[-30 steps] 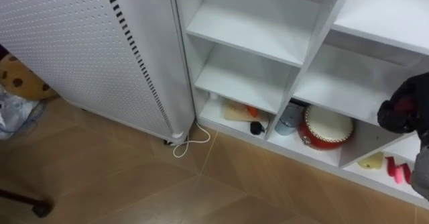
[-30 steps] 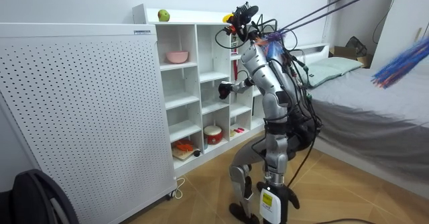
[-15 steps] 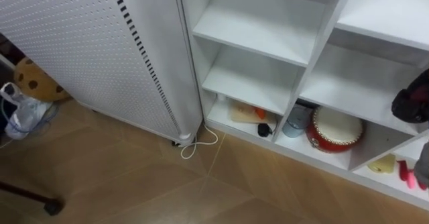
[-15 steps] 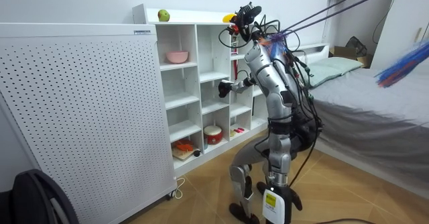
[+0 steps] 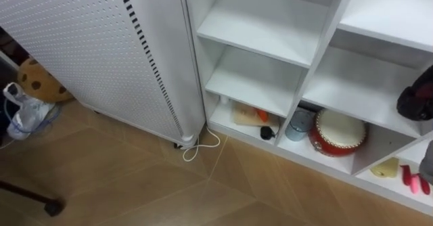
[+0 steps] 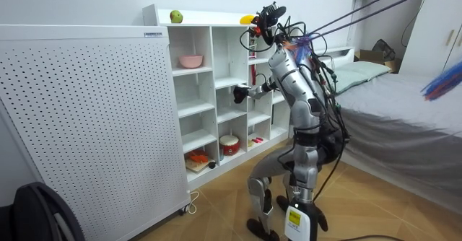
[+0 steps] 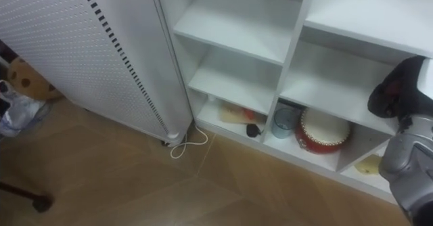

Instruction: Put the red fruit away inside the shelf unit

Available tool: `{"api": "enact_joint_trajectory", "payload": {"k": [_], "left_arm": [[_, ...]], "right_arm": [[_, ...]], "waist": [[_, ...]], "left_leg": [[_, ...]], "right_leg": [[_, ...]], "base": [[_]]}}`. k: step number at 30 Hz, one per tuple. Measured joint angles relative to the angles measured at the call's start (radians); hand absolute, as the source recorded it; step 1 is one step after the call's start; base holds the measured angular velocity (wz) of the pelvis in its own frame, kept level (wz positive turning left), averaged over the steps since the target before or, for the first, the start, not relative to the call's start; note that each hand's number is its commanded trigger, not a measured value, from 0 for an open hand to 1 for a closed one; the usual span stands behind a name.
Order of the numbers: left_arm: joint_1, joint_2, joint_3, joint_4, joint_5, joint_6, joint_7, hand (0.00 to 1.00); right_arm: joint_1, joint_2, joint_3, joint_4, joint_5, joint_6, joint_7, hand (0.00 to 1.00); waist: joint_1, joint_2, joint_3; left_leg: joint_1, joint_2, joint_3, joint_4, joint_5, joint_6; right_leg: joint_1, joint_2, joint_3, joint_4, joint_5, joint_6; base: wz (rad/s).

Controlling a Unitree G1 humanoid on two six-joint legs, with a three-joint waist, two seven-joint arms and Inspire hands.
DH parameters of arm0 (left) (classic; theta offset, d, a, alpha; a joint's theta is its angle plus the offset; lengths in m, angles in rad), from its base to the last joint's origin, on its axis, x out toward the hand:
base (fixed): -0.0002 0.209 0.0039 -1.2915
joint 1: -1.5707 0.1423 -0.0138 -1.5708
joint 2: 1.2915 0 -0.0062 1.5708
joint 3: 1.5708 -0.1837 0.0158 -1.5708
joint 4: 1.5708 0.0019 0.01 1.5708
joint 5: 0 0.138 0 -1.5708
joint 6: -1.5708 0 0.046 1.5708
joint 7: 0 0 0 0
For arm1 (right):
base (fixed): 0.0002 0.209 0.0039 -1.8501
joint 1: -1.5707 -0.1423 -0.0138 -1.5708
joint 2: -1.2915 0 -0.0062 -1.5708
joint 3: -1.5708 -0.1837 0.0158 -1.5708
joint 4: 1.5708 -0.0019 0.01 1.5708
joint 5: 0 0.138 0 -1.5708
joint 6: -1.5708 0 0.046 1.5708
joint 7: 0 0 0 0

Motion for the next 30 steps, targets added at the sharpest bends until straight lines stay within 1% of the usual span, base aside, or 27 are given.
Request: {"api": "enact_joint_trajectory", "payload": {"k": [1, 3, 5, 6, 7, 10, 11, 13, 14, 16, 17, 20, 23, 27, 30], "left_arm": [[0.001, 0.004, 0.001, 0.000, 0.000, 0.000, -0.001, 0.00], [0.019, 0.012, 0.001, -0.021, 0.000, 0.005, -0.002, 0.00], [0.056, 0.021, 0.001, -0.080, 0.001, 0.007, -0.010, 0.00], [0.063, 0.024, 0.001, -0.092, 0.001, 0.007, -0.015, 0.00], [0.071, 0.030, 0.001, -0.114, 0.001, 0.008, -0.021, 0.00], [0.071, 0.035, 0.001, -0.143, 0.001, 0.008, -0.021, 0.00], [0.071, 0.034, 0.000, -0.143, 0.001, 0.009, -0.022, 0.00], [0.072, 0.034, 0.000, -0.143, 0.001, 0.012, -0.022, 0.00], [0.072, 0.034, 0.000, -0.143, 0.002, 0.017, -0.022, 0.00], [0.073, 0.034, -0.001, -0.143, 0.002, 0.023, -0.023, 0.00], [0.073, 0.034, -0.001, -0.146, 0.002, 0.023, -0.023, 0.00], [0.075, 0.034, -0.001, -0.145, 0.002, 0.024, -0.024, 0.00], [0.076, 0.034, -0.002, -0.145, 0.003, 0.024, -0.024, 0.00], [0.080, 0.034, -0.002, -0.145, 0.000, 0.024, -0.024, 0.00], [0.081, 0.034, -0.002, -0.146, 0.000, 0.024, -0.024, 0.00]], "right_arm": [[-0.001, 0.001, 0.001, 0.000, 0.000, 0.009, 0.000, 1.00], [-0.001, 0.010, 0.009, 0.000, -0.001, 0.013, 0.000, 1.00], [-0.002, 0.015, 0.027, -0.005, -0.007, 0.013, 0.000, 1.00], [-0.002, 0.015, 0.035, -0.005, -0.008, 0.013, 0.000, 1.00], [-0.002, 0.016, 0.038, -0.005, -0.009, 0.014, 0.000, 1.00], [-0.003, 0.017, 0.038, -0.006, -0.016, 0.028, 0.000, 1.00], [-0.003, 0.019, 0.038, -0.006, -0.043, 0.035, 0.000, 1.00], [-0.003, 0.021, 0.038, -0.015, -0.054, 0.035, 0.000, 1.00], [-0.003, 0.026, 0.037, -0.013, -0.072, 0.036, 0.000, 0.00], [-0.003, 0.036, 0.037, -0.017, -0.087, 0.035, 0.001, 0.00], [-0.003, 0.037, 0.037, -0.018, -0.087, 0.034, 0.001, 0.00], [-0.003, 0.037, 0.037, -0.018, -0.087, 0.033, 0.001, 0.00], [-0.003, 0.037, 0.037, -0.018, -0.088, 0.033, 0.000, 0.00], [-0.003, 0.037, 0.036, -0.018, -0.088, 0.031, 0.000, 0.00], [-0.004, 0.036, 0.036, -0.018, -0.086, 0.031, -0.001, 0.00]], "waist": [[0.003, 0.000, 0.0001], [0.005, 0.000, 0.0017], [0.010, 0.000, 0.0022], [0.012, 0.001, 0.0026], [0.021, 0.003, 0.0043], [0.046, 0.010, 0.0093], [0.054, 0.012, 0.0109], [0.060, 0.018, 0.0134], [0.061, 0.022, 0.0140], [0.065, 0.028, 0.0140], [0.073, 0.030, 0.0138], [0.091, 0.031, 0.0135], [0.098, 0.031, 0.0134], [0.098, 0.030, 0.0131], [0.092, 0.029, 0.0124]], "left_leg": [[0.001, 0.000, -0.001, 0.000, 0.000, 0.000], [0.006, 0.000, -0.002, 0.001, -0.001, 0.001], [0.007, 0.000, -0.003, 0.003, -0.002, 0.002], [0.007, 0.000, -0.003, 0.003, -0.002, 0.003], [0.007, 0.000, -0.005, 0.003, -0.002, 0.003], [0.007, 0.000, -0.006, 0.003, -0.002, 0.003], [0.007, 0.000, -0.006, 0.003, -0.002, 0.003], [0.004, 0.000, -0.006, 0.003, -0.002, 0.003], [0.004, 0.000, -0.007, 0.001, -0.002, 0.002], [0.003, 0.000, -0.008, 0.002, -0.002, 0.002], [0.001, 0.000, -0.009, 0.002, -0.002, 0.002], [0.001, -0.001, -0.009, 0.001, -0.002, 0.002], [0.001, -0.002, -0.007, 0.002, -0.001, 0.000], [0.001, -0.004, -0.006, 0.003, 0.000, 0.001], [0.003, -0.006, -0.007, 0.004, -0.002, 0.003]], "right_leg": [[0.003, 0.000, -0.002, -0.001, 0.000, 0.000], [0.009, 0.001, -0.003, -0.002, -0.001, 0.001], [0.011, 0.001, -0.003, -0.002, -0.001, 0.001], [0.011, 0.001, -0.003, -0.002, -0.001, 0.002], [0.011, 0.001, -0.004, -0.002, -0.001, 0.002], [0.011, -0.002, -0.005, -0.001, -0.003, -0.002], [0.012, -0.003, -0.007, -0.001, -0.004, -0.003], [0.013, -0.009, -0.013, -0.001, -0.005, -0.004], [0.016, -0.013, -0.019, -0.001, -0.005, -0.005], [0.018, -0.014, -0.022, 0.000, -0.006, -0.003], [0.017, -0.016, -0.024, 0.000, -0.006, -0.003], [0.018, -0.017, -0.024, 0.001, -0.008, 0.000], [0.021, -0.019, -0.026, 0.002, -0.011, 0.006], [0.024, -0.020, -0.026, 0.002, -0.012, 0.008], [0.028, -0.021, -0.026, 0.002, -0.012, 0.008]], "base": [[0.04], [0.02], [0.00], [0.00], [0.00], [0.00], [0.00], [0.07], [0.12], [0.10], [0.06], [0.04], [0.06], [0.00], [0.00]]}}
